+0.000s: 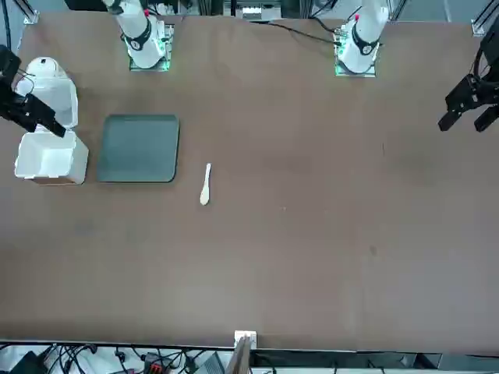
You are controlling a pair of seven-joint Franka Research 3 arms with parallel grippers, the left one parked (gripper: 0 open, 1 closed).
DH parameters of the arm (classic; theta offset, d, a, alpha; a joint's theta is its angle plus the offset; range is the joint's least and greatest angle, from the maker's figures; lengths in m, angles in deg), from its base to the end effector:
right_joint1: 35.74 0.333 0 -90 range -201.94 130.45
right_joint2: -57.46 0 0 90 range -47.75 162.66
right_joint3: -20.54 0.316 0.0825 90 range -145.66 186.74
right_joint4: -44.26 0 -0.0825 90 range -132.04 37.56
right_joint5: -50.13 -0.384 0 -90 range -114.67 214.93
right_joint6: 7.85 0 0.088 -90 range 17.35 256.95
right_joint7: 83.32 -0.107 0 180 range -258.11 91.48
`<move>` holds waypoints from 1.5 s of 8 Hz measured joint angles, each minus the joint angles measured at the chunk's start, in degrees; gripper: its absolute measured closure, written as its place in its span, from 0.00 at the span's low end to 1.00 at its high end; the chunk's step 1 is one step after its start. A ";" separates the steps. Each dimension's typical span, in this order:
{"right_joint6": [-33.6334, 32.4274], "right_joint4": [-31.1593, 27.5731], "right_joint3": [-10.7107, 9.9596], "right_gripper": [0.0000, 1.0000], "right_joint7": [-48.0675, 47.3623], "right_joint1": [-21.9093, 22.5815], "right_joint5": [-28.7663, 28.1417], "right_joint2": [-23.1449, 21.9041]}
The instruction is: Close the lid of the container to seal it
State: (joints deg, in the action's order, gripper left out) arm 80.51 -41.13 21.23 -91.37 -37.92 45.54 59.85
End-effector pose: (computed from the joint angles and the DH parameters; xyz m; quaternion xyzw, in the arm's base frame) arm 0.5652 -0.0061 0.6369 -0.9958 0.0817 -0.0027 0.0405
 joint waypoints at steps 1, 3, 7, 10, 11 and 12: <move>0.00 0.00 0.00 0.00 0.00 0.00 0.05 0.00; 0.00 0.00 0.00 0.00 -0.01 0.00 0.08 0.00; -6.14 -0.97 0.39 0.00 -0.86 0.18 0.08 0.37; -1.21 -12.07 0.81 0.00 -1.85 0.54 3.10 -1.39; 3.23 -18.86 1.16 0.00 -4.22 0.88 5.34 -3.36; 6.83 -25.52 2.21 0.00 -7.88 1.45 8.02 -5.32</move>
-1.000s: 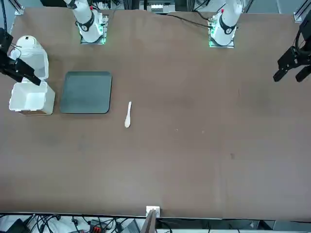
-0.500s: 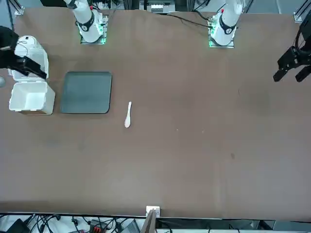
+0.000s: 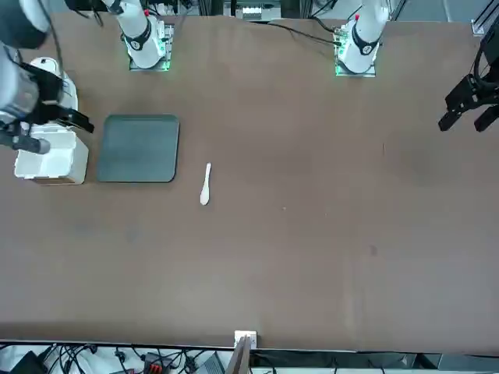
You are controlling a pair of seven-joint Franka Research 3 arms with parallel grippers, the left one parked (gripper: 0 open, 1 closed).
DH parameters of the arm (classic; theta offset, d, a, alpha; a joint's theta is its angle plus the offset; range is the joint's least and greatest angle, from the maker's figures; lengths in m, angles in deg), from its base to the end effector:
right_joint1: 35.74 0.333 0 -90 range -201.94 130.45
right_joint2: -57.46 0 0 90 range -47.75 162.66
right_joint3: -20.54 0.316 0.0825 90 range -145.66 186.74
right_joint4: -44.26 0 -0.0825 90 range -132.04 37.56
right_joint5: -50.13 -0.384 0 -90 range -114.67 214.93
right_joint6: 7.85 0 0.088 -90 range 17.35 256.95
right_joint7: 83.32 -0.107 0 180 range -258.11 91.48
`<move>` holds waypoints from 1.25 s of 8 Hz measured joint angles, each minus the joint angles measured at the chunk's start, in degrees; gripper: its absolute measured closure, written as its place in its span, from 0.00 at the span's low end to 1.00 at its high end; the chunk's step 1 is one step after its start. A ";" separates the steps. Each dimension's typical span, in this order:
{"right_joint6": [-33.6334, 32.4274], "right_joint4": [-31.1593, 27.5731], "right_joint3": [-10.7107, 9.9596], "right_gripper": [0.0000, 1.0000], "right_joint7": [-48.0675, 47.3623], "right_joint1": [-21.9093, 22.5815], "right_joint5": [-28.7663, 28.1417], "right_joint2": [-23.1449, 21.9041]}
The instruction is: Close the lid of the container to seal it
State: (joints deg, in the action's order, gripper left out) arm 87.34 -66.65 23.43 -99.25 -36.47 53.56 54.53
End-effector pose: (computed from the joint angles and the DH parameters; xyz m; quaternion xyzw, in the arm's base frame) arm 0.5190 0.0140 0.4891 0.9868 -0.1133 -0.1052 0.0477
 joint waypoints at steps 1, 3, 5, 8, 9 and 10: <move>1.84 -5.08 1.08 0.00 -3.41 0.76 1.94 -1.28; 3.62 -11.37 1.56 0.01 -5.73 1.08 4.15 -2.24; 5.59 -16.03 1.47 0.21 -8.64 1.03 9.54 -1.97; 6.09 -19.26 1.47 0.74 -9.39 1.03 13.26 2.46; 6.18 -19.99 1.47 0.79 -9.50 1.03 14.87 4.82; 6.29 -20.91 1.46 0.86 -9.69 1.02 16.63 6.64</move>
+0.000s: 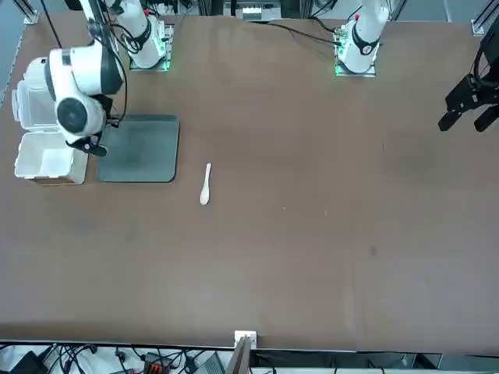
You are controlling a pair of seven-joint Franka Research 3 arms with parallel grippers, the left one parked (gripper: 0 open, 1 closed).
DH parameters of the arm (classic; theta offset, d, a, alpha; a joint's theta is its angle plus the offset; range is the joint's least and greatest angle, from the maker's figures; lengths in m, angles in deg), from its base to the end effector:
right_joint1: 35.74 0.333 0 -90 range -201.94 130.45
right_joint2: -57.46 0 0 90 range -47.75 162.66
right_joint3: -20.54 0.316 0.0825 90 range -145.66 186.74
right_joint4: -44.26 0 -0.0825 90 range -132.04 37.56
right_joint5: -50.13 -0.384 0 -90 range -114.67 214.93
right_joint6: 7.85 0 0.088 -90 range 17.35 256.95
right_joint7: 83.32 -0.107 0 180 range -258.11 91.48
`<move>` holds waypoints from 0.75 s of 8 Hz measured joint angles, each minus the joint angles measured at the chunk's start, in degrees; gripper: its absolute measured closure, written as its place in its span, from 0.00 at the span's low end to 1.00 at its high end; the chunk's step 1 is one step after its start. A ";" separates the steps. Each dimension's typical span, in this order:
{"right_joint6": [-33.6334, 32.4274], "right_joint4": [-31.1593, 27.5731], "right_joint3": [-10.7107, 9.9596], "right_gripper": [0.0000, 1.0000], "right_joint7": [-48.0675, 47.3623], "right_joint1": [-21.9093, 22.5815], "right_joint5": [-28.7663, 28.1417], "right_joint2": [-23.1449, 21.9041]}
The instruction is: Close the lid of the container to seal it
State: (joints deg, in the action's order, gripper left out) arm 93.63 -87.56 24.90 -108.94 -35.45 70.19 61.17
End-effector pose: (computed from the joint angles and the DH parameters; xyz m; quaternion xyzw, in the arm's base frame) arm 0.4484 0.0065 0.2925 0.9415 -0.0891 -0.2387 0.2207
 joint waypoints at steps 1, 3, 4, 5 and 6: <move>-0.16 -1.34 0.02 0.88 -0.08 0.13 3.29 1.02; -0.14 -5.13 0.04 0.93 -0.40 0.52 10.36 1.87; -0.12 -6.87 0.04 0.95 -0.52 0.52 13.79 1.95; -0.08 -8.52 0.00 0.97 -0.52 0.52 16.05 2.30; 0.05 -9.61 -0.05 0.98 -0.56 0.52 17.25 3.42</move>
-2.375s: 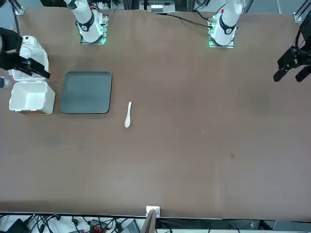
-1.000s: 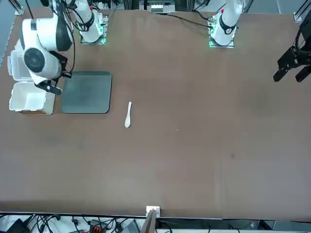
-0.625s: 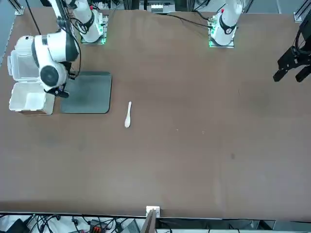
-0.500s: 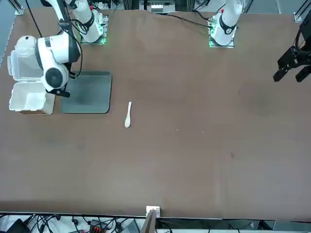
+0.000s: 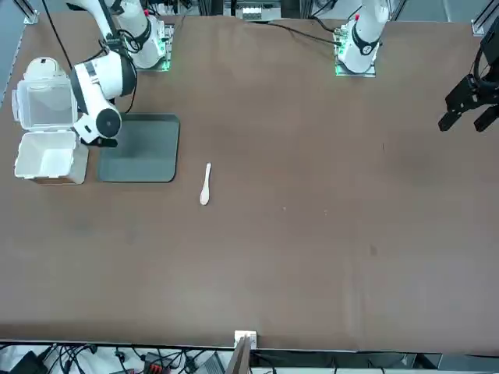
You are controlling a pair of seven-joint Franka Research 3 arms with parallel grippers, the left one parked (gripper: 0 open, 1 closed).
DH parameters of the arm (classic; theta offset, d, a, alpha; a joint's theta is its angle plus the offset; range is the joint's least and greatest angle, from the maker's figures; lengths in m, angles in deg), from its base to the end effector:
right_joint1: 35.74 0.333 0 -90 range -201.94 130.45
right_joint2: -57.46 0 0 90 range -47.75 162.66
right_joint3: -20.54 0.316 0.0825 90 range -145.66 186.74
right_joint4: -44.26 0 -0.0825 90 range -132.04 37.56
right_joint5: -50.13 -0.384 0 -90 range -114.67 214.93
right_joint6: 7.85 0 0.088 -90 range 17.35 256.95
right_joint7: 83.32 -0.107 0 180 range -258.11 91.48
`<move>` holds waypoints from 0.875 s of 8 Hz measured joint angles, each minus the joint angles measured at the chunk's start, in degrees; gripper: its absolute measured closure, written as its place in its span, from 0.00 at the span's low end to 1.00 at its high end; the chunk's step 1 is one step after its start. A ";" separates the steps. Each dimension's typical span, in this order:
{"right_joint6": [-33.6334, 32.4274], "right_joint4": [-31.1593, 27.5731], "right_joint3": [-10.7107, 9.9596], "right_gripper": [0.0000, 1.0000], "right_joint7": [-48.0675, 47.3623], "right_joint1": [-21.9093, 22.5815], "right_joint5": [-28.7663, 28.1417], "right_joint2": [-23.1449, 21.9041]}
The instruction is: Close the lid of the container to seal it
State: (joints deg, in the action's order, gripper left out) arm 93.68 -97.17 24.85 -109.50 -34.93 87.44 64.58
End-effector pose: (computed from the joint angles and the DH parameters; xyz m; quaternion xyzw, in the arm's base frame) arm 0.3918 -0.0172 0.2234 0.8893 0.0230 -0.2935 0.3499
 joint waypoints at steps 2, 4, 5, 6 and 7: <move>0.17 -0.47 -0.50 0.99 -0.27 -0.63 4.03 3.72; 0.59 -0.33 -0.92 0.99 -0.96 -3.06 9.72 6.78; 0.59 -0.27 -1.03 0.99 -1.02 -3.54 11.02 7.22; 0.59 -0.27 -1.01 0.99 -1.13 -3.54 11.41 7.31; 0.58 -0.29 -0.97 0.99 -1.34 -3.52 11.45 7.44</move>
State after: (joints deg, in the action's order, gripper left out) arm 94.25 -97.46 23.87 -110.84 -38.44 98.89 72.03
